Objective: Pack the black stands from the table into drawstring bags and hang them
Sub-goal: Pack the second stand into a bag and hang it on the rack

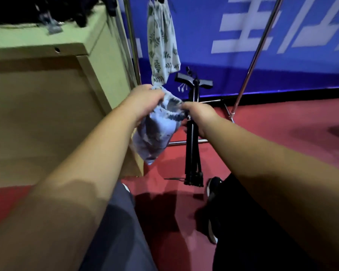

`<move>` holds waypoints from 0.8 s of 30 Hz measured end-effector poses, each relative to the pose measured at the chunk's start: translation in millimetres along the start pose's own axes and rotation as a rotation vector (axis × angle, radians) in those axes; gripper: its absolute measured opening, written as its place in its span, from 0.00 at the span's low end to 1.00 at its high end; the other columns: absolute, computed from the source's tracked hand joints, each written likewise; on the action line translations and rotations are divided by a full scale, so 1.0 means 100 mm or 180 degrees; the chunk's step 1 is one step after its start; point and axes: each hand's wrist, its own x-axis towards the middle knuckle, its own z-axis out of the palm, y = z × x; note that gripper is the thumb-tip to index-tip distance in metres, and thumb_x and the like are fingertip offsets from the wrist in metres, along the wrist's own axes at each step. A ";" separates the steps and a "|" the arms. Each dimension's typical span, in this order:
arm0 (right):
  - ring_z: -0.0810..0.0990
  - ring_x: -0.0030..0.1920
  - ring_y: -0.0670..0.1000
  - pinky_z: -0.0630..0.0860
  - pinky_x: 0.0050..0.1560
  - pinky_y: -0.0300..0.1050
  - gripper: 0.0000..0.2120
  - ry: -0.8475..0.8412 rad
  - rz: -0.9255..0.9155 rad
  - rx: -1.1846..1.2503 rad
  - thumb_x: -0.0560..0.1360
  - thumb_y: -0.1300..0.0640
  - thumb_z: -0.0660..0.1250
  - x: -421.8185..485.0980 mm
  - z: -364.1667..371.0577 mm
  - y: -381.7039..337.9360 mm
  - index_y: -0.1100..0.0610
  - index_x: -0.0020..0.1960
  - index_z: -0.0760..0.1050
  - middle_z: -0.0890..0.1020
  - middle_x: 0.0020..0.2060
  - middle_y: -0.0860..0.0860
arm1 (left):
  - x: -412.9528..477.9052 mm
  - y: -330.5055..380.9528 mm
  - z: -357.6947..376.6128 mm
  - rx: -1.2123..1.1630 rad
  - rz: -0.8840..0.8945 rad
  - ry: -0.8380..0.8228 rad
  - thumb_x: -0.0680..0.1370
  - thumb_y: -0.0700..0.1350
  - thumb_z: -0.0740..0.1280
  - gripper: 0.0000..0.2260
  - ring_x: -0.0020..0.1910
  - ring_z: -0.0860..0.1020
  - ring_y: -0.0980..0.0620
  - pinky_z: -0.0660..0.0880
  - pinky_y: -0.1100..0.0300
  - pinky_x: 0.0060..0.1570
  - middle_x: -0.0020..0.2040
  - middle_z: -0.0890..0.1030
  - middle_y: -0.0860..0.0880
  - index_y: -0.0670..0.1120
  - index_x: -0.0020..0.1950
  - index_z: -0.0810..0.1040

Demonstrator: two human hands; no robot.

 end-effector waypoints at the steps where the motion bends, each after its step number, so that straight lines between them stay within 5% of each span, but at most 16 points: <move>1: 0.75 0.23 0.51 0.75 0.29 0.44 0.04 -0.0014 -0.0028 -0.0052 0.74 0.61 0.72 -0.05 0.02 0.04 0.59 0.48 0.80 0.77 0.30 0.54 | 0.00 -0.08 0.01 -0.0081 0.0052 0.0211 0.64 0.49 0.68 0.10 0.36 0.78 0.48 0.75 0.52 0.39 0.36 0.80 0.45 0.45 0.40 0.80; 5: 0.72 0.21 0.52 0.71 0.26 0.40 0.05 0.0106 0.0089 -0.0223 0.74 0.69 0.69 -0.13 0.16 0.23 0.61 0.42 0.76 0.75 0.29 0.57 | -0.09 -0.30 0.06 -0.0007 -0.0296 0.0605 0.66 0.48 0.70 0.14 0.42 0.86 0.42 0.84 0.44 0.45 0.43 0.86 0.39 0.41 0.45 0.82; 8: 0.71 0.23 0.52 0.69 0.28 0.43 0.08 -0.0004 -0.0073 -0.0152 0.72 0.70 0.67 -0.11 0.30 0.14 0.59 0.40 0.73 0.73 0.28 0.57 | -0.01 -0.30 -0.08 0.1033 -0.0524 0.0629 0.72 0.46 0.74 0.12 0.45 0.84 0.41 0.77 0.53 0.40 0.47 0.84 0.41 0.40 0.50 0.81; 11: 0.73 0.24 0.53 0.70 0.30 0.46 0.08 -0.0097 -0.0323 -0.0309 0.71 0.69 0.66 -0.02 0.36 -0.02 0.57 0.41 0.72 0.74 0.29 0.57 | 0.08 -0.34 -0.20 0.2098 -0.0779 0.0345 0.71 0.49 0.82 0.27 0.53 0.84 0.41 0.80 0.51 0.47 0.58 0.83 0.38 0.36 0.64 0.78; 14: 0.77 0.25 0.55 0.75 0.31 0.50 0.07 -0.0125 -0.0651 -0.0768 0.69 0.66 0.68 0.10 0.37 -0.18 0.57 0.43 0.74 0.77 0.29 0.57 | 0.15 -0.43 -0.23 0.2048 -0.0946 0.0226 0.75 0.41 0.79 0.33 0.48 0.86 0.34 0.85 0.44 0.41 0.63 0.80 0.39 0.48 0.77 0.69; 16: 0.80 0.27 0.56 0.80 0.30 0.54 0.07 -0.0171 -0.0833 -0.1054 0.67 0.65 0.70 0.16 0.34 -0.26 0.58 0.44 0.77 0.79 0.30 0.58 | 0.26 -0.47 -0.23 0.1923 -0.1045 0.0172 0.76 0.34 0.70 0.28 0.39 0.86 0.33 0.85 0.39 0.34 0.59 0.83 0.38 0.55 0.73 0.76; 19: 0.78 0.27 0.52 0.79 0.30 0.48 0.07 -0.0232 -0.1062 -0.1343 0.67 0.64 0.72 0.21 0.25 -0.23 0.59 0.45 0.80 0.80 0.29 0.53 | 0.39 -0.50 -0.21 0.1569 -0.1049 0.0207 0.77 0.31 0.67 0.14 0.35 0.86 0.33 0.85 0.38 0.38 0.46 0.85 0.35 0.46 0.57 0.85; 22: 0.77 0.29 0.50 0.76 0.33 0.46 0.07 -0.0371 -0.1064 -0.1547 0.67 0.63 0.75 0.30 0.13 -0.06 0.55 0.42 0.79 0.80 0.30 0.50 | 0.50 -0.44 -0.21 0.1340 -0.0793 0.0800 0.81 0.38 0.66 0.09 0.50 0.85 0.37 0.81 0.53 0.50 0.52 0.85 0.39 0.38 0.58 0.83; 24: 0.79 0.30 0.51 0.75 0.31 0.43 0.08 -0.0495 -0.0961 -0.1617 0.70 0.65 0.76 0.35 0.01 0.01 0.59 0.46 0.79 0.81 0.34 0.54 | 0.52 -0.42 -0.18 0.0956 -0.0706 0.0914 0.81 0.38 0.65 0.07 0.46 0.82 0.40 0.76 0.57 0.42 0.46 0.83 0.41 0.42 0.52 0.83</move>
